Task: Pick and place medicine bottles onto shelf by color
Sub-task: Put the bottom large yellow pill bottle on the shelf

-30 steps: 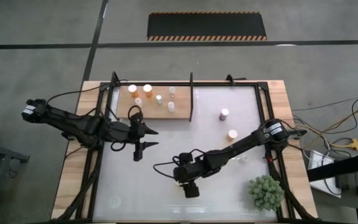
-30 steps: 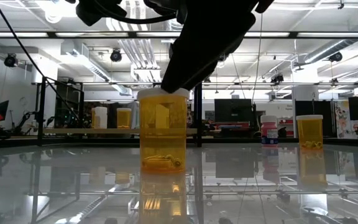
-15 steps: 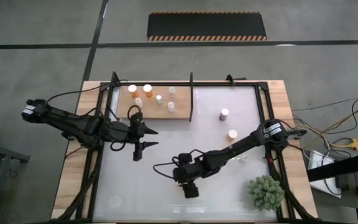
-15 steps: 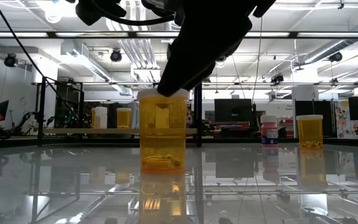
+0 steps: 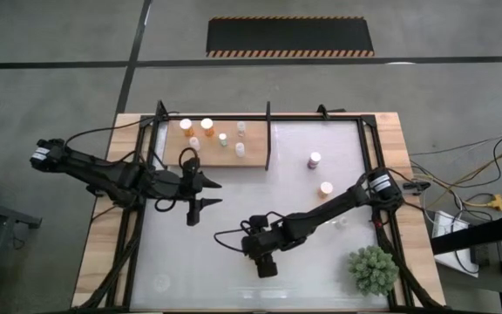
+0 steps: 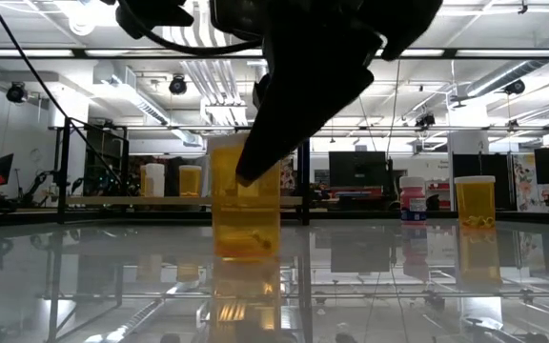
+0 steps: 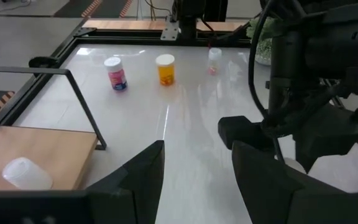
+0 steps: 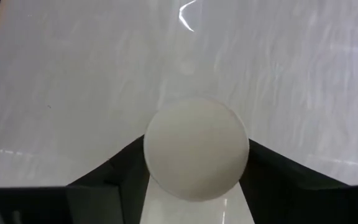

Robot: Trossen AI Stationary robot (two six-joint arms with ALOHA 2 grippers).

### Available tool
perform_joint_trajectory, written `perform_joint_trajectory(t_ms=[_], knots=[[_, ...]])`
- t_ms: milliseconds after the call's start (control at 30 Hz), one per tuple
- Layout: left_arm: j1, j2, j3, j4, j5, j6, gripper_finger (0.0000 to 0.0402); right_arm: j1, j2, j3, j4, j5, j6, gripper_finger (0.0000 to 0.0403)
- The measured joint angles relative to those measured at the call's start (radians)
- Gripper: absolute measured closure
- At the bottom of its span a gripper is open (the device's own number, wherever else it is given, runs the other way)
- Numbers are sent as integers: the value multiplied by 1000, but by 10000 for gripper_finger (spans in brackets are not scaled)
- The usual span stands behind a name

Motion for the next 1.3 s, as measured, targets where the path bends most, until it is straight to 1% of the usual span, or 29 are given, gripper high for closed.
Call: perform_joint_trajectory(t_ms=[100,233,333,500,600,733,833,1033,1133,1300], knots=[[0,-1,0,0,-21,1,231,0,-9,0,1,0,-1,214],[-6,-14,-2,0,-22,0,231,-3,-17,18,-32,0,6,213],[-19,-27,-15,3,-23,9,231,-15,-21,71,-104,-1,11,212],[-40,-52,-22,23,-29,42,231,-59,-22,201,-268,3,-22,214],[-47,-72,-22,87,-30,117,230,-107,-22,282,-302,2,-62,216],[-47,-121,-22,168,-31,214,230,-199,-22,367,-312,3,-108,216],[-47,-169,-22,179,-33,262,231,-271,-21,407,-311,1,-124,216],[-47,-269,-22,183,-33,332,230,-397,0,413,-230,-7,-150,216],[-49,-311,-21,184,-29,359,230,-449,22,436,-211,-33,-146,216],[-47,-363,-21,185,-29,393,230,-520,97,514,-202,-35,-125,216]])
